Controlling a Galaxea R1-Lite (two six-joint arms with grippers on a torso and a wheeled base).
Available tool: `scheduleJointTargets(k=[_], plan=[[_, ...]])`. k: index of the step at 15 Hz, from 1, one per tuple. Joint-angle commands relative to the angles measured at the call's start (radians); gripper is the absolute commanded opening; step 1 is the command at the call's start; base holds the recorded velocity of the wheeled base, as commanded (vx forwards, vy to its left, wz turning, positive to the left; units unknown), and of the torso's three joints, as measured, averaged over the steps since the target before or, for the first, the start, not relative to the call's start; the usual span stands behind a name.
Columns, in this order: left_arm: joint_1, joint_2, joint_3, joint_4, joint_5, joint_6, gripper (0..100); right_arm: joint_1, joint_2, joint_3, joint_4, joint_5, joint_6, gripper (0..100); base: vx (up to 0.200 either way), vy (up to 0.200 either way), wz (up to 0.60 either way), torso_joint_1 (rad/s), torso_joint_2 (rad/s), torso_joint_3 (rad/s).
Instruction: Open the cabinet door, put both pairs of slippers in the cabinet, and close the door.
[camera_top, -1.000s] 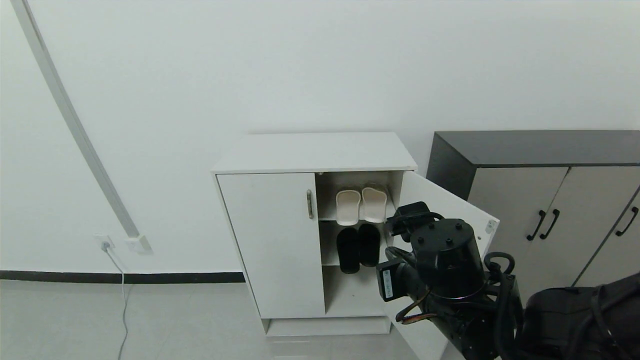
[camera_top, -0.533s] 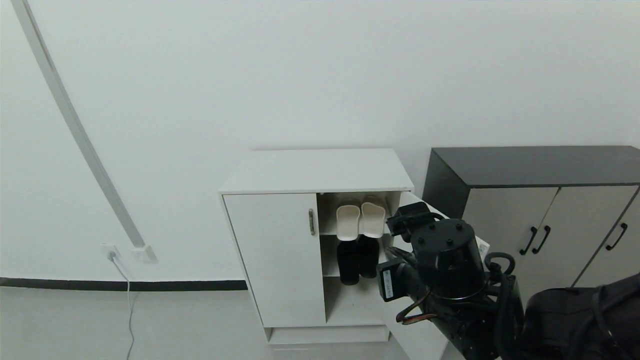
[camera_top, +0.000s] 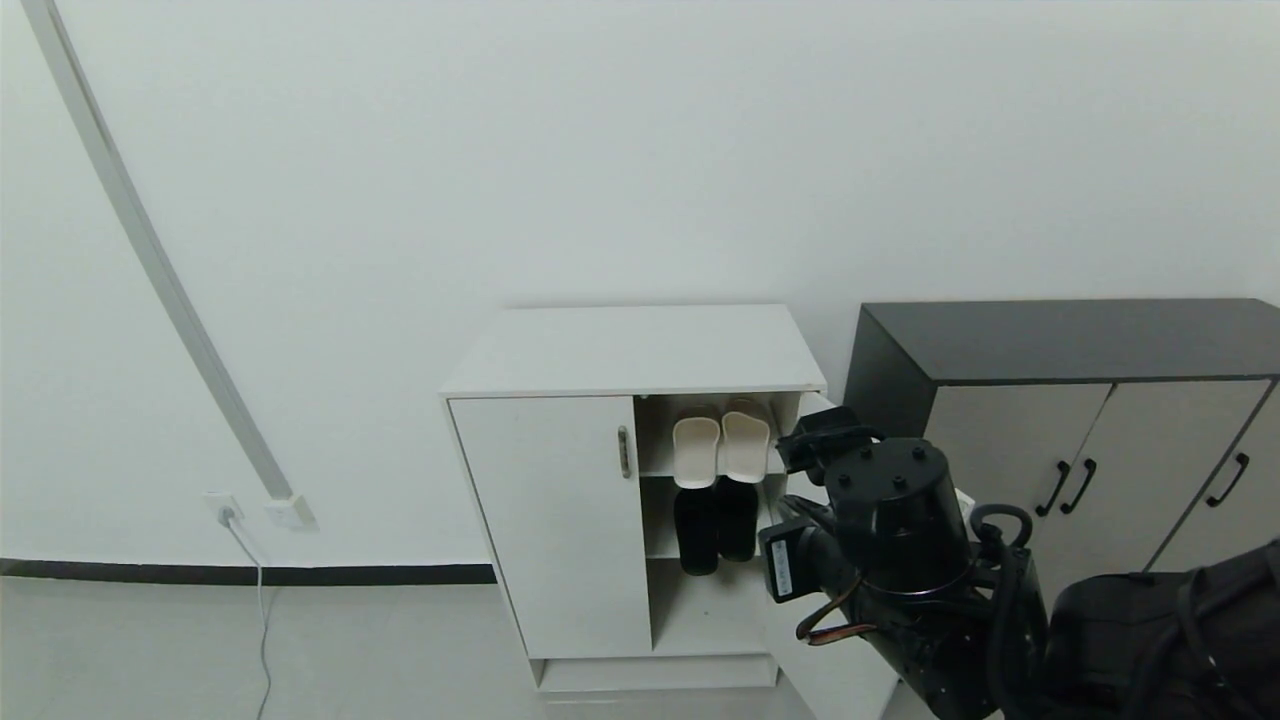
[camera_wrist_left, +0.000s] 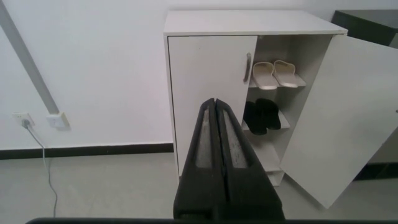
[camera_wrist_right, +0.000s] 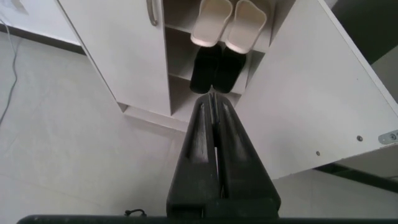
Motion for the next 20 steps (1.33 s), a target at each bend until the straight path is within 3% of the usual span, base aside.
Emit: scheduleJointTargets(k=[1, 7, 13, 20], plan=[[0.000, 0.001, 0.000, 0.000, 0.000, 0.000, 0, 0.001, 0.002, 0.001, -0.001, 0.000, -0.001, 0, 0.000, 0.000, 0.00, 0.000, 0.00, 0.000], [0.000, 0.001, 0.000, 0.000, 0.000, 0.000, 0, -0.006, 0.003, 0.001, -0.001, 0.001, -0.001, 0, 0.000, 0.000, 0.00, 0.000, 0.00, 0.000], [0.000, 0.001, 0.000, 0.000, 0.000, 0.000, 0, -0.026, 0.017, -0.002, -0.002, 0.001, -0.005, 0, 0.000, 0.000, -0.60, 0.006, 0.00, 0.002], [0.000, 0.001, 0.000, 0.000, -0.001, 0.001, 0, -0.049, 0.046, 0.018, -0.079, 0.009, -0.030, 0, 0.000, 0.000, 0.00, 0.000, 0.00, 0.000]])
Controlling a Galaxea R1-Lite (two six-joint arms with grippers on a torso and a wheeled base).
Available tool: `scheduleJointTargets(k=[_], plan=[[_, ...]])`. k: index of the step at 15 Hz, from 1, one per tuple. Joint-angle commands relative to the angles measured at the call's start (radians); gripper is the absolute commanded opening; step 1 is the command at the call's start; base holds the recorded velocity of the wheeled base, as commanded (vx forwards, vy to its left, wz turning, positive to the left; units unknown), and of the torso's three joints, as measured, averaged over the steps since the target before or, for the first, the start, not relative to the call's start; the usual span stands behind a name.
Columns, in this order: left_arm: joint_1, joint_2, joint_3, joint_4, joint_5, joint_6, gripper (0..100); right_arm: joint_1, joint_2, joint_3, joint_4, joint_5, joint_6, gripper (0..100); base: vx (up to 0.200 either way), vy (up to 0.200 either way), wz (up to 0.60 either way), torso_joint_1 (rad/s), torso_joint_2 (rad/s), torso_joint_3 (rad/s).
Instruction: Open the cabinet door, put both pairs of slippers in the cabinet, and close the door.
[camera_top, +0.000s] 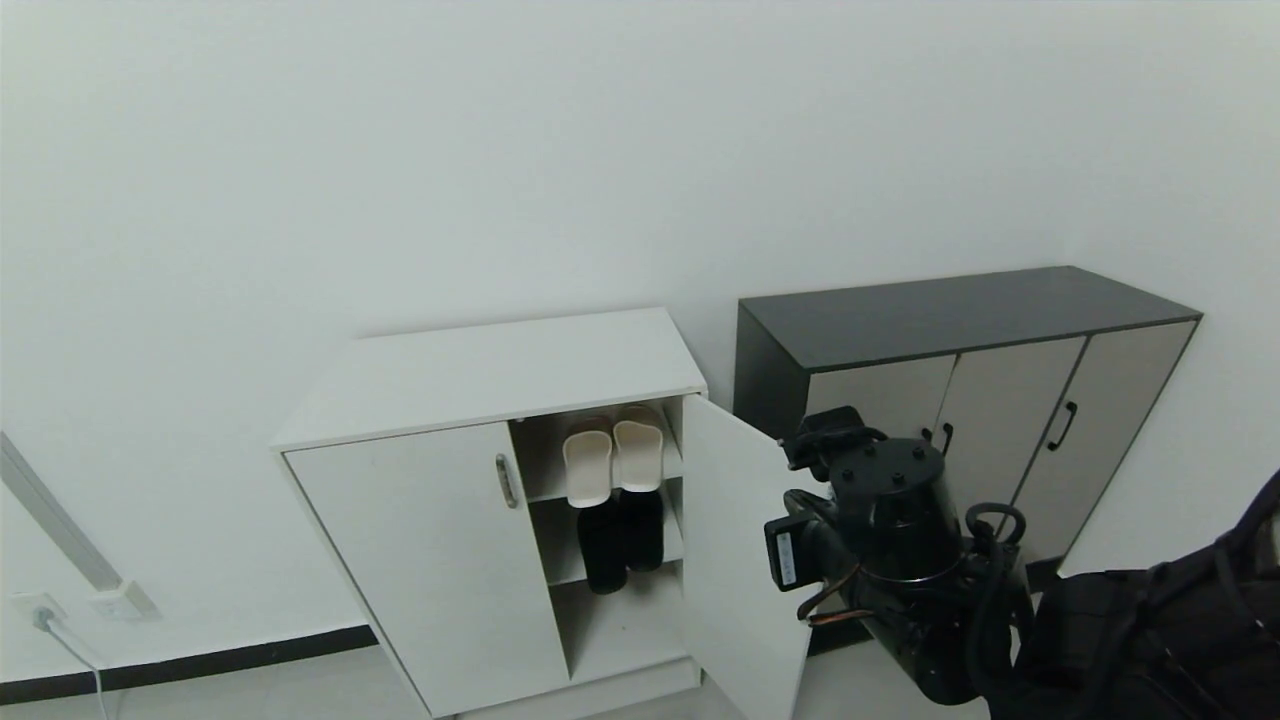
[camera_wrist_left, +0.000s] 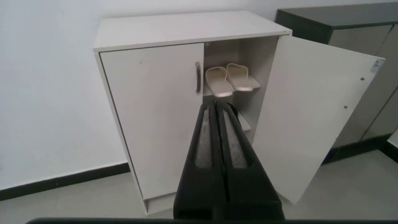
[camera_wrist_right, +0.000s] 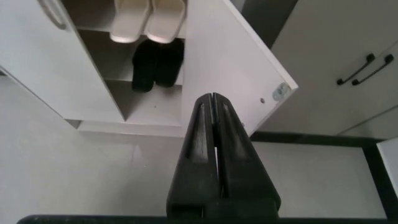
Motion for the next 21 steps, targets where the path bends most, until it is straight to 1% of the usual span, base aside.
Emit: scheduleJointTargets(k=[1, 5, 8, 13, 14, 16, 17, 18, 19, 21], plan=[[0.000, 0.001, 0.000, 0.000, 0.000, 0.000, 0, 0.000, 0.005, 0.002, 0.000, -0.001, 0.000, 0, 0.000, 0.000, 0.00, 0.000, 0.00, 0.000], [0.000, 0.001, 0.000, 0.000, 0.000, 0.000, 0, 0.000, 0.006, 0.002, 0.000, -0.001, 0.000, 0, 0.000, 0.000, 0.00, 0.000, 0.00, 0.000], [0.000, 0.001, 0.000, 0.000, 0.001, 0.000, 0, 0.000, 0.008, 0.002, 0.000, -0.001, 0.000, 0, -0.200, 0.000, 0.00, 0.010, 0.01, -0.004], [0.000, 0.001, 0.000, 0.000, 0.000, 0.000, 0, -0.036, 0.040, -0.014, -0.009, 0.001, -0.017, 0, 0.000, 0.000, 0.00, 0.000, 0.00, 0.000], [0.000, 0.001, 0.000, 0.000, 0.001, 0.000, 0, -0.057, 0.052, -0.035, -0.015, 0.005, -0.023, 0, 0.000, 0.000, 0.00, 0.000, 0.00, 0.000], [0.000, 0.001, 0.000, 0.000, 0.000, 0.000, 0, -0.143, 0.072, -0.113, -0.005, 0.050, -0.024, 0, 0.000, 0.000, 0.00, 0.000, 0.00, 0.000], [0.000, 0.001, 0.000, 0.000, 0.000, 0.000, 0, -0.190, 0.089, -0.167, 0.017, 0.079, -0.033, 0, 0.000, 0.000, 0.00, 0.000, 0.00, 0.000], [0.000, 0.001, 0.000, 0.000, 0.000, 0.000, 0, -0.218, 0.103, -0.207, 0.041, 0.093, -0.035, 0, 0.000, 0.000, 0.00, 0.000, 0.00, 0.000], [0.000, 0.001, 0.000, 0.000, 0.000, 0.000, 0, -0.258, 0.141, -0.291, 0.098, 0.113, -0.033, 0, 0.000, 0.000, 0.00, 0.000, 0.00, 0.000], [0.000, 0.001, 0.000, 0.000, 0.000, 0.000, 0, -0.304, 0.207, -0.396, 0.135, 0.143, -0.029, 0, 0.000, 0.000, 0.00, 0.000, 0.00, 0.000]])
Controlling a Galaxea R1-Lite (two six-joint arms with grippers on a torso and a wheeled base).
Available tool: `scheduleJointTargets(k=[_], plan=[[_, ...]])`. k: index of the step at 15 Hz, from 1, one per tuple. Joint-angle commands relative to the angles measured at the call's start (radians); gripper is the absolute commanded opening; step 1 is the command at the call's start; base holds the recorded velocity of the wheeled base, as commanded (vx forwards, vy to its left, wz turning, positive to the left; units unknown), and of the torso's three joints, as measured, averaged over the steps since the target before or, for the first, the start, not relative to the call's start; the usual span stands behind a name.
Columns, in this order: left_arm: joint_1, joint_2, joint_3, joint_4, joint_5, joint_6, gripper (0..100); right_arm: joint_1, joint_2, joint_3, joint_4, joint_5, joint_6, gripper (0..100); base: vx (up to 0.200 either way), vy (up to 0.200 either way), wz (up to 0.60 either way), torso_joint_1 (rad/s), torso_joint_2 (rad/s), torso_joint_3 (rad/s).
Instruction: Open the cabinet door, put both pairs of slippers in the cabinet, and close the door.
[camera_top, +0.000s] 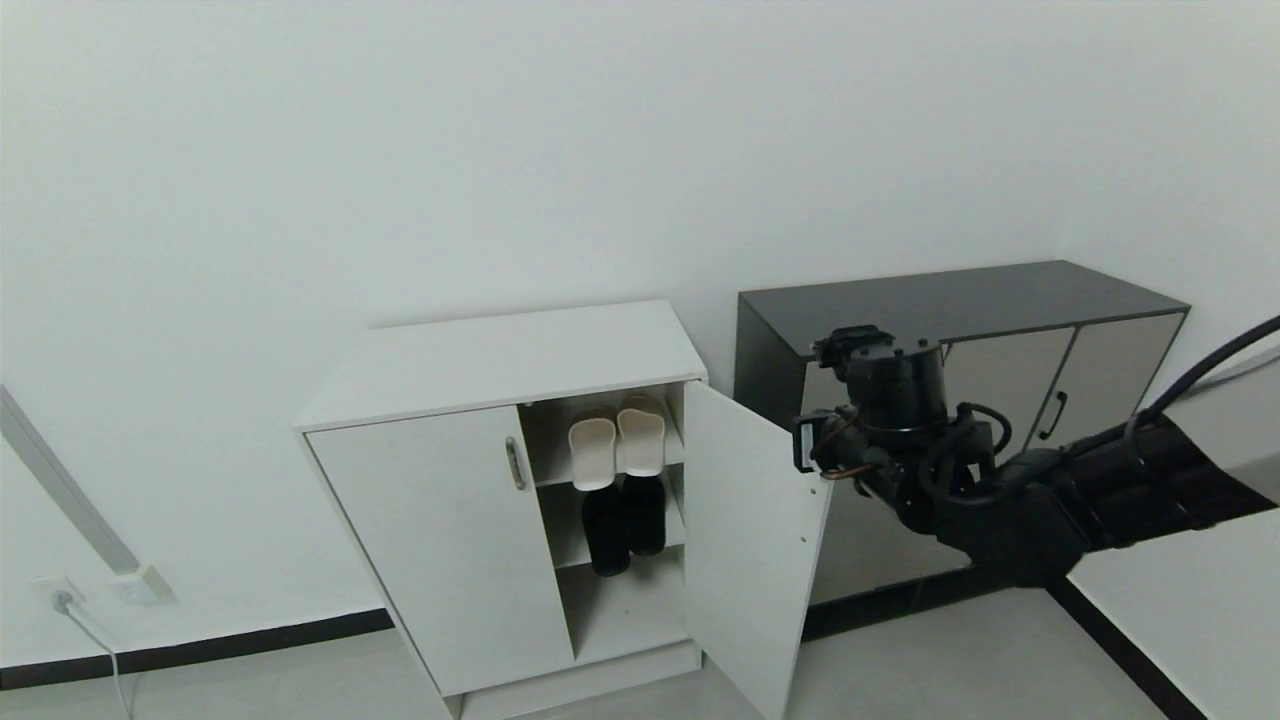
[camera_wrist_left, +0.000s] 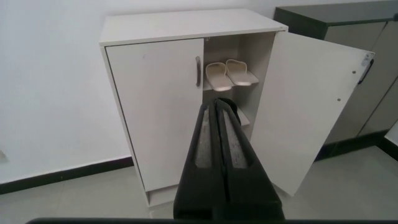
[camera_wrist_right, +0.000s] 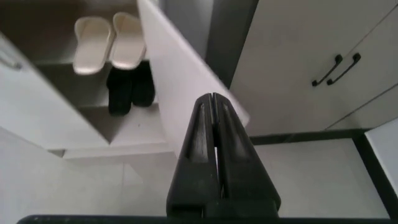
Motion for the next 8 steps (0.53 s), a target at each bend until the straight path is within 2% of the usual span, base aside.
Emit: scheduleJointTargets(k=[1, 6, 8], plan=[[0.000, 0.001, 0.000, 0.000, 0.000, 0.000, 0, -0.065, 0.110, -0.131, 0.031, 0.027, 0.002, 0, 0.000, 0.000, 0.00, 0.000, 0.00, 0.000], [0.000, 0.001, 0.000, 0.000, 0.000, 0.000, 0, -0.131, 0.254, -0.295, 0.054, 0.062, 0.004, 0, 0.000, 0.000, 0.00, 0.000, 0.00, 0.000], [0.000, 0.001, 0.000, 0.000, 0.000, 0.000, 0, -0.143, 0.281, -0.309, 0.054, 0.081, 0.004, 0, 0.000, 0.000, 0.00, 0.000, 0.00, 0.000]])
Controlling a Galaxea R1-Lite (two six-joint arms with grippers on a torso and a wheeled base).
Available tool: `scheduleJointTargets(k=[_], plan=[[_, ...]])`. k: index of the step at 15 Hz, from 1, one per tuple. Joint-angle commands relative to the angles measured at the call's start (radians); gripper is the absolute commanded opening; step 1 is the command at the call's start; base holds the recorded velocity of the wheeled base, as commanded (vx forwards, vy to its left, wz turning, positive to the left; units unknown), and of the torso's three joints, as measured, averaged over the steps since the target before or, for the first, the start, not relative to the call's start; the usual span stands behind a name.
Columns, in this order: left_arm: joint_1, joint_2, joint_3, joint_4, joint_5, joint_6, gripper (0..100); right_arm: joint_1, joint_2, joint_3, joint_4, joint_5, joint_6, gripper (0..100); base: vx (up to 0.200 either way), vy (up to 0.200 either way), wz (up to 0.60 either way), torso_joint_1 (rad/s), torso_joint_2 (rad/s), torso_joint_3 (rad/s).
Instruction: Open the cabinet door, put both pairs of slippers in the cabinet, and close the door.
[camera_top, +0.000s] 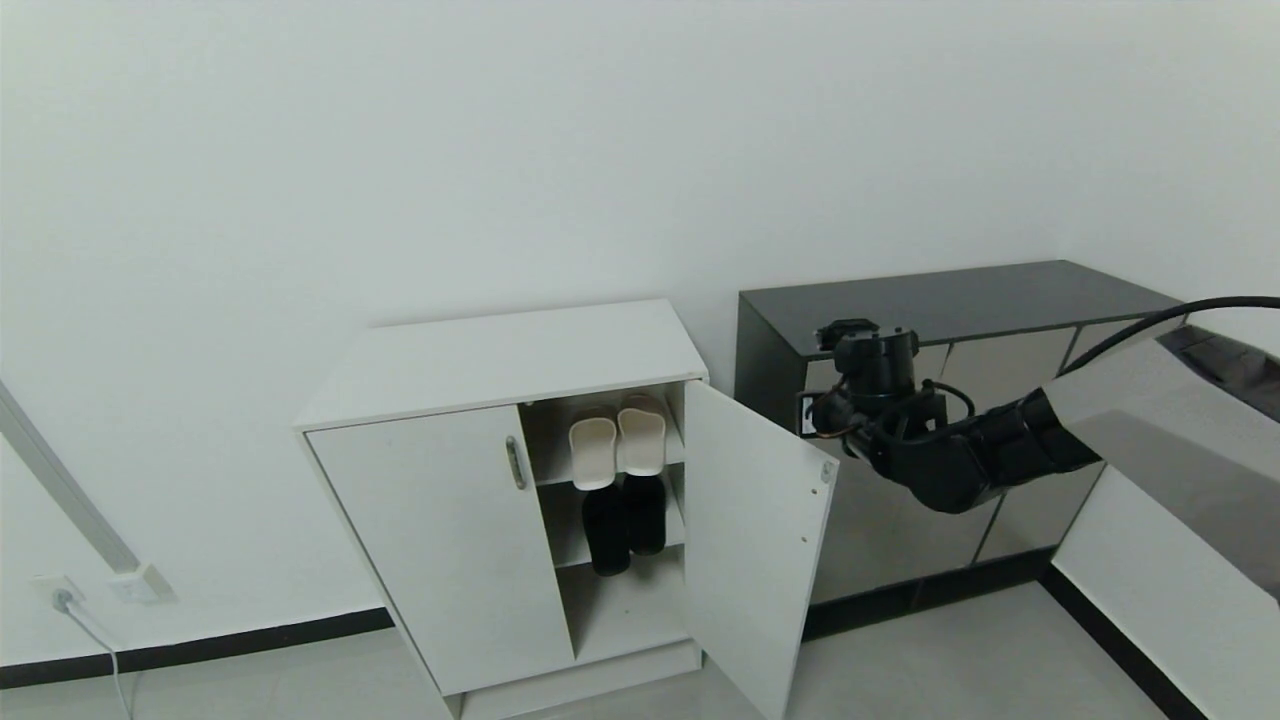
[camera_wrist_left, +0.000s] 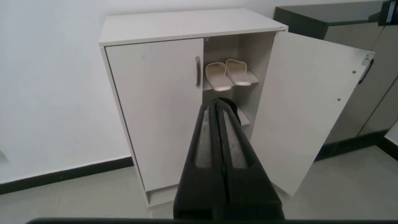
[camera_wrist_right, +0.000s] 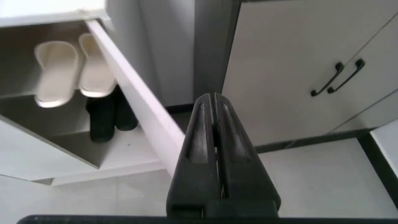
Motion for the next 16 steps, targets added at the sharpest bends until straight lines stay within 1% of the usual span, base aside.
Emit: scheduleJointTargets(k=[1, 10, 14, 16], plan=[[0.000, 0.001, 0.000, 0.000, 0.000, -0.001, 0, -0.012, 0.056, -0.014, 0.000, 0.005, 0.001, 0, 0.000, 0.000, 0.00, 0.000, 0.00, 0.000], [0.000, 0.001, 0.000, 0.000, 0.002, -0.001, 0, -0.007, 0.095, -0.011, 0.001, 0.011, 0.003, 0, 0.000, 0.000, 0.00, 0.000, 0.00, 0.000], [0.000, 0.001, 0.000, 0.000, 0.000, -0.001, 0, 0.021, 0.093, -0.007, 0.023, 0.011, 0.005, 0, 0.000, 0.000, 0.00, 0.000, 0.00, 0.000], [0.000, 0.001, 0.000, 0.000, 0.002, -0.002, 0, 0.050, 0.081, 0.004, 0.023, 0.005, 0.005, 0, 0.000, 0.000, 0.00, 0.000, 0.00, 0.000]])
